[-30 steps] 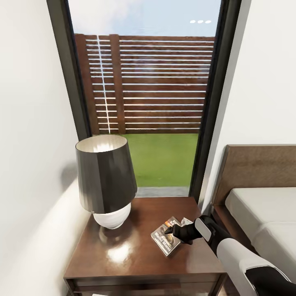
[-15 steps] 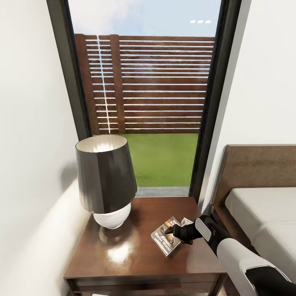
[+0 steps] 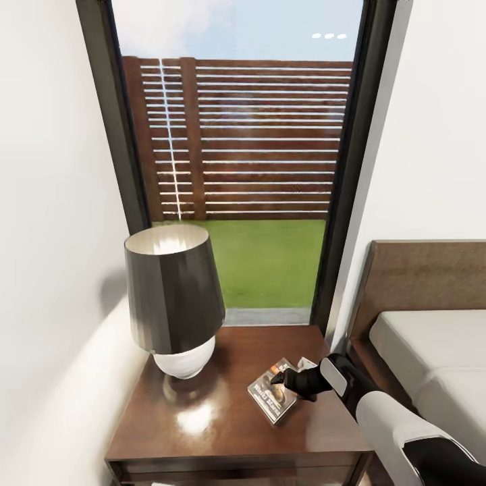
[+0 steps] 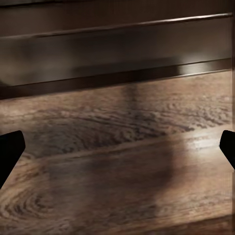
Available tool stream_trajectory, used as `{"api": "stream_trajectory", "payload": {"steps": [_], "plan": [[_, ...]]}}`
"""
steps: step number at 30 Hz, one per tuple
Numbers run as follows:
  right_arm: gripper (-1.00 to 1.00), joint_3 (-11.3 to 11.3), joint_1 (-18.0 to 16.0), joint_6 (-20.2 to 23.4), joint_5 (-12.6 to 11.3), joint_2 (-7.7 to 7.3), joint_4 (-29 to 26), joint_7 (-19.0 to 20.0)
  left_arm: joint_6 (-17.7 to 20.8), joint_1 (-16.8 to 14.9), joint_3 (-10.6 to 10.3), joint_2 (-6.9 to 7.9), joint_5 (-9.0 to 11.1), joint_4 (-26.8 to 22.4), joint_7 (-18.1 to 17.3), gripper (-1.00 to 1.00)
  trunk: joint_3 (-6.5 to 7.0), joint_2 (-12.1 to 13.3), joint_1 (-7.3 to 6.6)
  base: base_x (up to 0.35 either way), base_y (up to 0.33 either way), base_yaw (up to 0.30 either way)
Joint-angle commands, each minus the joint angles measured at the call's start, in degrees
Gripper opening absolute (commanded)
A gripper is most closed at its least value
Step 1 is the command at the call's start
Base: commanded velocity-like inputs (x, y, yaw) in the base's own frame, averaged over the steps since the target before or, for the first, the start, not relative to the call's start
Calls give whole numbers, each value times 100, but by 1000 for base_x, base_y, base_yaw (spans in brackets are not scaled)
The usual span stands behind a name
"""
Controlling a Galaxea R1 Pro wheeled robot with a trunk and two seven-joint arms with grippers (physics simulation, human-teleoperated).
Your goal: In the bedroom, move the book from the bed onto either nightstand, and place the two sandals side by side next to the bed.
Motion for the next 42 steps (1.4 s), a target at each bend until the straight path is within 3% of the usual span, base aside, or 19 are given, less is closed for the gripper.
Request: {"api": "stream_trajectory", "payload": {"steps": [1, 42], "plan": [[100, 29, -3, 11, 40, -5, -4, 46, 12, -4, -25, 5, 45, -7, -8, 100, 13, 39, -24, 0, 0, 0], [100, 32, 20, -50, 56, -4, -19, 95, 12, -7, -25, 5, 45, -7, -8, 100, 749, 1684, -924, 0, 0, 0]]}}
